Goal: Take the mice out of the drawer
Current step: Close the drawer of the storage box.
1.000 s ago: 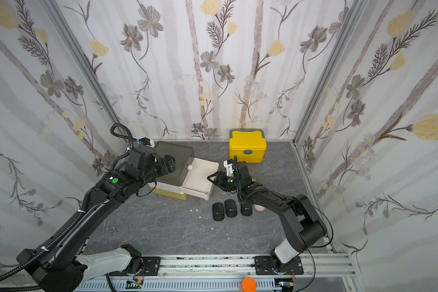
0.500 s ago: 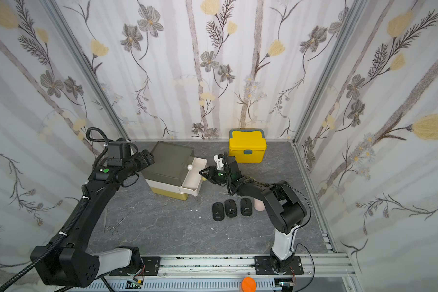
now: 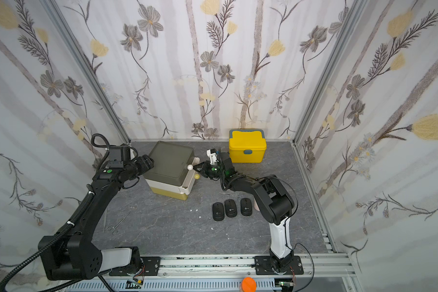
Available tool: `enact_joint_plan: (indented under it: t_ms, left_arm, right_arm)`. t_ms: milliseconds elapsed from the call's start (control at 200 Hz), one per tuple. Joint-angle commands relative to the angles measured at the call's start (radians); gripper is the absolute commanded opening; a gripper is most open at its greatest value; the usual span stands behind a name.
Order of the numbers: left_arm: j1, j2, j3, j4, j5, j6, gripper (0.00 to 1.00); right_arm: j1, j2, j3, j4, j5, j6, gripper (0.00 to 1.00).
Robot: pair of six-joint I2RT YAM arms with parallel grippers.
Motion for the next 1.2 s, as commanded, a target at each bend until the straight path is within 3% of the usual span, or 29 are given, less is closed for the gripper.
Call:
enact_joint_plan:
  t_ms: [0, 235, 889, 1054, 1194]
  left_arm:
    - [0.0, 0.003, 0.001, 0.023, -0.005, 0.011, 0.77]
    - [0.0, 0.003, -0.017, 0.031, 0.024, 0.021, 0.75]
    - [-0.011, -0.014, -0.068, 0.046, 0.107, 0.011, 0.69]
    - [-0.015, -0.032, -0.082, 0.045, 0.078, -0.003, 0.69]
    - [-0.015, -0.036, -0.078, 0.025, 0.005, -0.001, 0.69]
  right_arm:
    - [-0.019, -0.019, -0.008, 0.062, -0.023, 0.019, 0.13]
    - [-0.087, -0.112, -0.078, -0.059, 0.028, -0.07, 0.1]
    - [-0.029, 0.143, 0.175, -0.103, -0.005, -0.095, 0.07]
    - [-0.011, 0.183, 0.234, -0.101, -0.026, -0.092, 0.07]
    - [-0.029, 0.127, 0.182, -0.119, -0.007, -0.113, 0.1]
